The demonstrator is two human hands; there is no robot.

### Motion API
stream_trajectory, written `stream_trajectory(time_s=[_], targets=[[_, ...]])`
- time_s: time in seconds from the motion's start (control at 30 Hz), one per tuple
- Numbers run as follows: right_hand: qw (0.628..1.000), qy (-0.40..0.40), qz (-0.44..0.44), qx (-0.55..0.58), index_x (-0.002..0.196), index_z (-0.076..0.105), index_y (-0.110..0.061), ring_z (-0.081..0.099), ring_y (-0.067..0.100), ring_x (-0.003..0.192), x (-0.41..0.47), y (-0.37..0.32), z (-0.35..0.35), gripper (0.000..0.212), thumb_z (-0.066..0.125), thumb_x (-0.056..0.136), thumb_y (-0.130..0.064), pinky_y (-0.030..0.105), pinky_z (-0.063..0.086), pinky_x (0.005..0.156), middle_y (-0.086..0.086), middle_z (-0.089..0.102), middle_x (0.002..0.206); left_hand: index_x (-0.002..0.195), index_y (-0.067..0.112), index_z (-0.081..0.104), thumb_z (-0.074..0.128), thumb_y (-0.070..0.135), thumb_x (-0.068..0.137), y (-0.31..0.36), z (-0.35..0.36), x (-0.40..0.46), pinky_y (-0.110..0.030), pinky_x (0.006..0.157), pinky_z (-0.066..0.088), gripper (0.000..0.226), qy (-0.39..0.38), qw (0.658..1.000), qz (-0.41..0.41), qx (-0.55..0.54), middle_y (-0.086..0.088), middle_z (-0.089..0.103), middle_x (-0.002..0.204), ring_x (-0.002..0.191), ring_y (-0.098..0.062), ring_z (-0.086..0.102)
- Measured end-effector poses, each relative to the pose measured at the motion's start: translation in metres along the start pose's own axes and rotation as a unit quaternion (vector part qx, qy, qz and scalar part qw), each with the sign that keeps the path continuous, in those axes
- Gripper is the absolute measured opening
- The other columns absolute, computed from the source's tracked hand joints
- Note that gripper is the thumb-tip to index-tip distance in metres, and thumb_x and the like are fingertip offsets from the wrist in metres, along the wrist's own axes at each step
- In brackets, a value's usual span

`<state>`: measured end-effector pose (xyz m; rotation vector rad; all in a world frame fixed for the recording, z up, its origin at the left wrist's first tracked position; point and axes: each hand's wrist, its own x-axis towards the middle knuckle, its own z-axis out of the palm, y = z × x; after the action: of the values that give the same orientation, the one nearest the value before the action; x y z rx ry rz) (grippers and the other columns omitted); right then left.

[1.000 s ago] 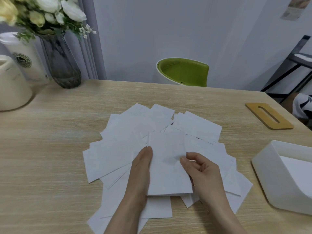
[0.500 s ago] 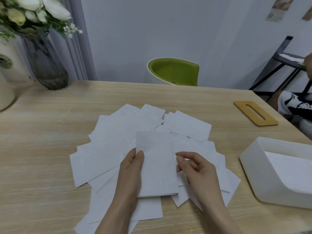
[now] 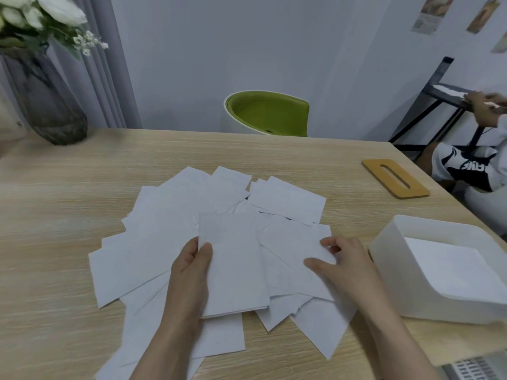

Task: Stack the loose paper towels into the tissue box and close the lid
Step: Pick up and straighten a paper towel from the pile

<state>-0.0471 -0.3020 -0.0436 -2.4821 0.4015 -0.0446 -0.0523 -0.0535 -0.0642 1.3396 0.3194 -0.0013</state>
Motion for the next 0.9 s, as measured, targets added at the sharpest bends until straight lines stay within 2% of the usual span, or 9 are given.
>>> stream_trajectory(time_s=[0.2, 0.33, 0.43, 0.53, 0.6, 0.7, 0.77, 0.83, 0.9], targets=[[1.0, -0.02, 0.02, 0.005, 0.113, 0.056, -0.031, 0.052, 0.006, 0.094, 0.003, -0.001, -0.003, 0.054, 0.077, 0.068, -0.052, 0.026, 0.039, 0.064, -0.012, 0.056, 0.103, 0.098, 0.022, 0.07, 0.047, 0.015, 0.1, 0.0, 0.001, -0.001, -0.026, 0.063, 0.05, 0.023, -0.005, 1.0, -0.001, -0.002, 0.005, 0.076, 0.091, 0.078, -0.008, 0.071], [0.997, -0.046, 0.044, 0.04, 0.101, 0.058, -0.034, 0.058, 0.006, 0.086, 0.006, -0.001, -0.006, 0.05, 0.07, 0.065, -0.068, 0.025, 0.038, 0.061, -0.015, 0.06, 0.095, 0.099, 0.021, 0.069, 0.047, 0.015, 0.099, 0.0, 0.001, -0.001, -0.025, 0.063, 0.051, 0.023, -0.008, 1.0, -0.003, -0.001, 0.004, 0.076, 0.092, 0.078, -0.009, 0.071], [0.996, -0.027, 0.054, 0.06, 0.084, 0.062, -0.034, 0.055, -0.002, 0.075, 0.01, -0.005, -0.008, 0.048, 0.063, 0.064, -0.077, 0.024, 0.036, 0.058, -0.02, 0.059, 0.082, 0.097, 0.021, 0.07, 0.048, 0.015, 0.099, 0.0, 0.001, -0.001, -0.031, 0.067, 0.05, 0.023, -0.008, 1.0, -0.003, 0.001, 0.003, 0.076, 0.092, 0.079, -0.01, 0.071], [0.995, -0.021, 0.055, 0.083, 0.065, 0.062, -0.026, 0.053, 0.006, 0.058, 0.016, -0.011, -0.011, 0.051, 0.063, 0.064, -0.077, 0.027, 0.035, 0.056, -0.018, 0.057, 0.056, 0.098, 0.021, 0.07, 0.048, 0.015, 0.099, -0.001, 0.0, -0.001, -0.031, 0.068, 0.05, 0.022, -0.008, 1.0, -0.006, -0.004, 0.002, 0.076, 0.093, 0.08, -0.011, 0.071], [0.993, -0.042, 0.052, 0.092, 0.06, 0.055, -0.022, 0.05, 0.008, 0.056, 0.017, -0.014, -0.012, 0.05, 0.069, 0.064, -0.07, 0.028, 0.035, 0.058, -0.018, 0.053, 0.049, 0.099, 0.021, 0.069, 0.048, 0.015, 0.099, -0.001, 0.0, 0.0, -0.027, 0.065, 0.05, 0.022, -0.012, 1.0, -0.005, -0.003, 0.003, 0.076, 0.093, 0.08, -0.011, 0.071], [0.996, -0.055, 0.047, 0.059, 0.07, 0.058, -0.016, 0.058, 0.012, 0.065, 0.014, -0.017, -0.01, 0.044, 0.075, 0.064, -0.056, 0.032, 0.04, 0.062, -0.014, 0.061, 0.063, 0.099, 0.021, 0.069, 0.047, 0.014, 0.099, -0.001, 0.001, 0.001, -0.021, 0.06, 0.05, 0.023, -0.013, 1.0, -0.002, 0.0, 0.005, 0.076, 0.091, 0.078, -0.008, 0.071], [0.997, -0.05, 0.046, 0.024, 0.077, 0.06, -0.02, 0.061, 0.012, 0.072, 0.012, -0.019, -0.008, 0.035, 0.074, 0.065, -0.051, 0.032, 0.042, 0.063, -0.011, 0.064, 0.073, 0.097, 0.022, 0.07, 0.048, 0.014, 0.099, -0.001, 0.001, 0.0, -0.027, 0.064, 0.05, 0.024, -0.011, 1.0, -0.002, 0.001, 0.004, 0.076, 0.091, 0.078, -0.009, 0.071], [0.998, -0.047, 0.045, 0.016, 0.083, 0.057, -0.026, 0.057, 0.01, 0.075, 0.01, -0.022, -0.007, 0.032, 0.075, 0.067, -0.047, 0.03, 0.039, 0.063, -0.013, 0.059, 0.079, 0.096, 0.024, 0.071, 0.048, 0.014, 0.099, -0.001, 0.0, 0.0, -0.032, 0.069, 0.05, 0.025, -0.009, 1.0, -0.002, 0.002, 0.004, 0.076, 0.093, 0.081, -0.011, 0.071], [0.998, -0.049, 0.043, 0.009, 0.094, 0.053, -0.029, 0.054, 0.01, 0.081, 0.01, -0.023, -0.006, 0.038, 0.075, 0.069, -0.046, 0.029, 0.038, 0.066, -0.014, 0.052, 0.085, 0.096, 0.024, 0.071, 0.048, 0.015, 0.099, -0.002, 0.0, 0.0, -0.033, 0.07, 0.05, 0.025, -0.011, 1.0, -0.003, 0.001, 0.003, 0.076, 0.094, 0.083, -0.013, 0.071]])
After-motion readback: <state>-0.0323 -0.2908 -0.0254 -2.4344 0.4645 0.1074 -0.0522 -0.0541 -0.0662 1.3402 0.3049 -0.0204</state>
